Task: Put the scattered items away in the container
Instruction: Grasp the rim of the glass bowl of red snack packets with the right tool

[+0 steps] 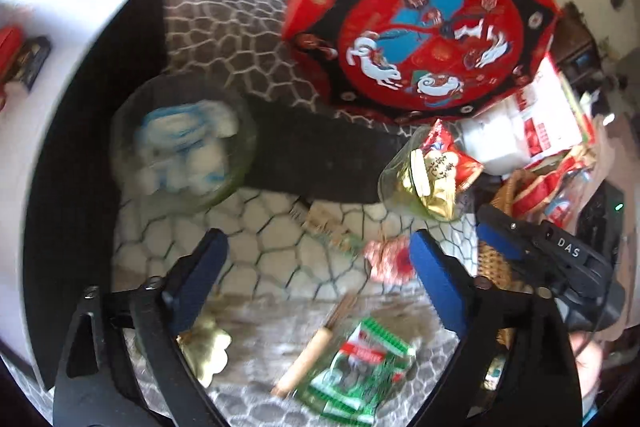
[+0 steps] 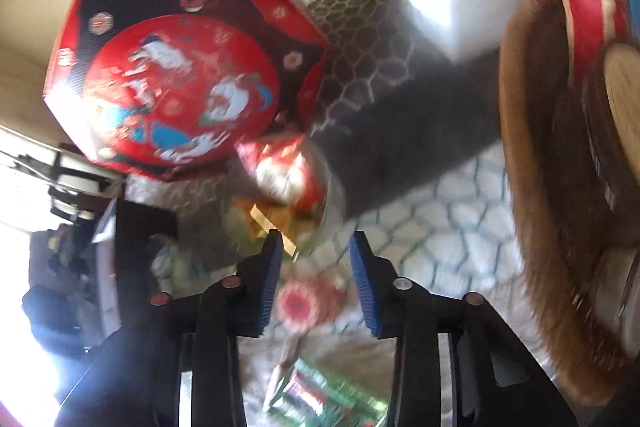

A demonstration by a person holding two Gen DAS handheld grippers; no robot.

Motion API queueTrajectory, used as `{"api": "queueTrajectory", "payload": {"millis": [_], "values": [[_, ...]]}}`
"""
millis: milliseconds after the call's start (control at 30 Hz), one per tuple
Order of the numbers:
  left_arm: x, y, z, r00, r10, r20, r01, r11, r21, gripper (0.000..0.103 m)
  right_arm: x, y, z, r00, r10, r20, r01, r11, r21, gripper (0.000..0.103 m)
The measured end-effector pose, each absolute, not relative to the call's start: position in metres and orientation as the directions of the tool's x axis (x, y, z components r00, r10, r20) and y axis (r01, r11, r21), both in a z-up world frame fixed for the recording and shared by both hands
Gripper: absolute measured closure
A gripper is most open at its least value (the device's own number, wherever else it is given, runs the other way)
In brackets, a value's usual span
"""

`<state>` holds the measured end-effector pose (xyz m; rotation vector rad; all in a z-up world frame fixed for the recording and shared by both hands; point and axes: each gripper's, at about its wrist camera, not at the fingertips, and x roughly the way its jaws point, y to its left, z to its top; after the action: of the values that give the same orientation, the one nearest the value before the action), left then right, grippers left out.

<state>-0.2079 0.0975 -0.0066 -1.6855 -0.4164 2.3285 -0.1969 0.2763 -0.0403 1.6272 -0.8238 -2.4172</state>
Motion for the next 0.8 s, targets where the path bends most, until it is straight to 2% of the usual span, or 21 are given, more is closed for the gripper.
{"api": "queueTrajectory", "payload": {"millis": [33, 67, 167, 233, 467, 567, 600, 633, 667, 767, 800], "values": [[-0.216, 0.109, -0.01, -0.3, 0.335, -0.893, -0.044, -0.94, -0.338, 0.04, -0.202, 0.276, -0.04, -0.411, -0.368, -0.834, -0.194, -0.859, 0.474, 0.071], [-0.225, 0.121, -0.015, -0.289, 0.315, -0.904, -0.059, -0.948, -0.312, 0.043, -0.208, 0.274, -0.041, -0.405, -0.345, -0.847, -0.187, -0.875, 0.447, 0.075], [-0.242, 0.142, -0.028, -0.266, 0.272, -0.925, -0.066, -0.962, -0.264, 0.046, -0.219, 0.273, -0.049, -0.377, -0.339, -0.862, -0.186, -0.884, 0.429, 0.083], [-0.25, 0.146, -0.031, -0.263, 0.287, -0.921, -0.057, -0.958, -0.282, 0.046, -0.226, 0.271, -0.054, -0.359, -0.323, -0.876, -0.182, -0.896, 0.405, 0.083], [-0.266, 0.147, -0.036, -0.266, 0.323, -0.908, -0.034, -0.945, -0.326, 0.042, -0.238, 0.271, -0.065, -0.339, -0.323, -0.883, -0.158, -0.906, 0.392, 0.085], [-0.268, 0.139, -0.035, -0.26, 0.352, -0.899, 0.009, -0.93, -0.367, 0.035, -0.239, 0.272, -0.065, -0.337, -0.328, -0.882, -0.151, -0.906, 0.394, 0.085], [-0.267, 0.136, -0.033, -0.263, 0.365, -0.893, 0.014, -0.924, -0.382, 0.028, -0.239, 0.272, -0.065, -0.337, -0.331, -0.882, -0.146, -0.907, 0.396, 0.085], [-0.265, 0.132, -0.03, -0.275, 0.391, -0.878, 0.014, -0.912, -0.41, 0.015, -0.239, 0.273, -0.066, -0.336, -0.34, -0.878, -0.139, -0.905, 0.403, 0.085], [-0.262, 0.128, -0.025, -0.298, 0.401, -0.866, 0.017, -0.905, -0.425, 0.012, -0.24, 0.272, -0.066, -0.334, -0.346, -0.877, -0.137, -0.902, 0.408, 0.085], [-0.258, 0.133, -0.017, -0.335, 0.371, -0.866, -0.017, -0.921, -0.388, 0.014, -0.239, 0.27, -0.066, -0.335, -0.346, -0.876, -0.125, -0.906, 0.405, 0.085], [-0.262, 0.14, -0.018, -0.323, 0.347, -0.88, -0.027, -0.933, -0.358, 0.026, -0.239, 0.269, -0.065, -0.336, -0.339, -0.879, -0.118, -0.91, 0.397, 0.085]]}}
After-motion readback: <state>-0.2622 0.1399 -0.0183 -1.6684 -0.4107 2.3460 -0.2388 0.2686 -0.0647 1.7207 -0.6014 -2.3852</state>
